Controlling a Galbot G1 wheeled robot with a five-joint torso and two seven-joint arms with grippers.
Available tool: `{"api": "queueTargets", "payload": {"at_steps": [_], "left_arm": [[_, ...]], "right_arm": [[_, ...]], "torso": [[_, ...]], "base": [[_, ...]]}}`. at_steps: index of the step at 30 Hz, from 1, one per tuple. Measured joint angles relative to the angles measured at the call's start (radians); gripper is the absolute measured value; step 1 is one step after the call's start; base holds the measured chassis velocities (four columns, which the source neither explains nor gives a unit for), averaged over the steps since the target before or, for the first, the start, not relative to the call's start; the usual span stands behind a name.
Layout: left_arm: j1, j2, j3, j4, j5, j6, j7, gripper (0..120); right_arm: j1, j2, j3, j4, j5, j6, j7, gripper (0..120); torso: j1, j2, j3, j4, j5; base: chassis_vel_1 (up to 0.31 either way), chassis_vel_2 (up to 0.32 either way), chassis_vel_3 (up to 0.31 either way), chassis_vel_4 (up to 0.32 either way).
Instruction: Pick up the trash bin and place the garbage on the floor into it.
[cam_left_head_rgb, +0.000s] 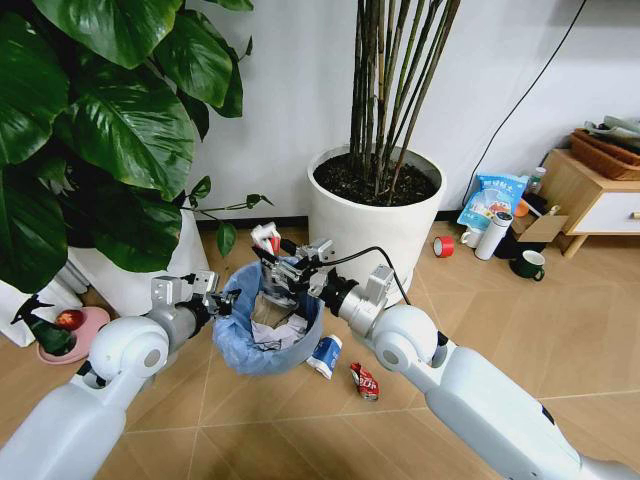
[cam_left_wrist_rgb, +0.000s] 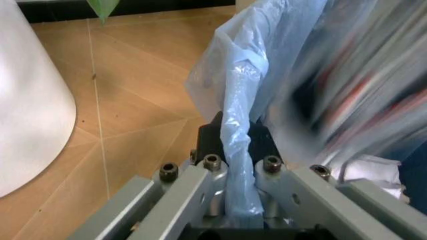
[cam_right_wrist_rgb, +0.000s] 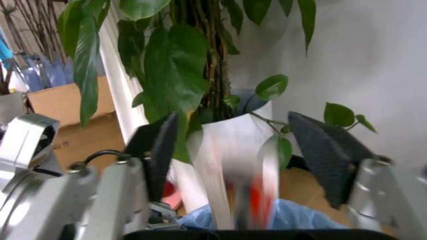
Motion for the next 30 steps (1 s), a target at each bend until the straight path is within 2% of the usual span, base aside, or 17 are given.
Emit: {"api": "queueTargets", "payload": {"at_steps": [1, 3, 6, 7, 10, 14, 17, 18, 21, 26, 30], "left_arm": [[0.001, 0.000, -0.002, 0.000, 0.000, 0.000, 0.000, 0], [0.002, 0.000, -0.003, 0.000, 0.001, 0.000, 0.001, 0], [0.008, -0.002, -0.011, -0.001, 0.004, 0.000, 0.002, 0], [0.008, -0.002, -0.011, -0.001, 0.004, 0.000, 0.002, 0], [0.027, -0.003, -0.036, -0.002, 0.019, 0.000, 0.014, 0], [0.051, -0.003, -0.064, -0.008, 0.025, -0.001, 0.023, 0], [0.096, 0.002, -0.101, -0.024, 0.045, -0.001, 0.047, 0], [0.096, 0.002, -0.101, -0.024, 0.045, -0.001, 0.047, 0], [0.129, -0.003, -0.133, -0.038, 0.053, -0.001, 0.055, 0], [0.150, -0.010, -0.160, -0.046, 0.056, -0.001, 0.058, 0], [0.159, -0.014, -0.175, -0.052, 0.057, -0.001, 0.058, 0]], "right_arm": [[0.001, -0.002, 0.003, 0.001, 0.000, -0.001, 0.003, 69], [0.001, -0.004, 0.005, 0.003, 0.001, -0.003, 0.006, 72], [0.001, -0.018, 0.012, 0.020, 0.006, -0.008, 0.016, 87], [0.001, -0.018, 0.012, 0.020, 0.006, -0.008, 0.016, 87], [-0.011, -0.040, 0.049, 0.047, 0.020, -0.021, 0.045, 98], [-0.043, -0.073, 0.107, 0.074, 0.028, -0.038, 0.066, 100], [-0.165, -0.139, 0.242, 0.087, 0.010, -0.051, 0.101, 100], [-0.165, -0.139, 0.242, 0.087, 0.010, -0.051, 0.101, 100], [-0.278, -0.180, 0.343, 0.037, -0.033, -0.054, 0.099, 100], [-0.375, -0.190, 0.387, -0.019, -0.066, -0.047, 0.088, 100], [-0.457, -0.166, 0.387, -0.080, -0.115, -0.034, 0.071, 100]], "torso": [[0.000, 0.000, 0.000, 0.0000, 0.0000], [0.000, 0.000, 0.000, 0.0000, 0.0000], [0.000, 0.000, 0.000, 0.0000, 0.0000], [0.000, 0.000, 0.000, 0.0000, 0.0000], [0.000, 0.000, 0.000, 0.0000, 0.0001], [0.000, 0.000, 0.000, 0.0002, 0.0000], [0.000, 0.000, 0.000, -0.0001, 0.0002], [0.000, 0.000, 0.000, -0.0001, 0.0002], [0.000, 0.000, 0.000, -0.0003, 0.0003], [0.000, 0.000, 0.000, 0.0000, 0.0004], [0.000, 0.000, 0.000, -0.0001, 0.0004]], "base": [[0.000, 0.000, 0.000, 0.000], [0.000, 0.000, 0.000, 0.000], [0.000, 0.000, 0.000, 0.000], [0.000, 0.000, 0.000, 0.000], [0.000, 0.000, 0.000, 0.000], [0.000, 0.000, 0.000, 0.000], [0.000, 0.000, 0.000, 0.000], [0.000, 0.000, 0.000, 0.000], [0.000, 0.000, 0.000, 0.000], [0.000, 0.000, 0.000, 0.000], [0.000, 0.000, 0.000, 0.000]]}}
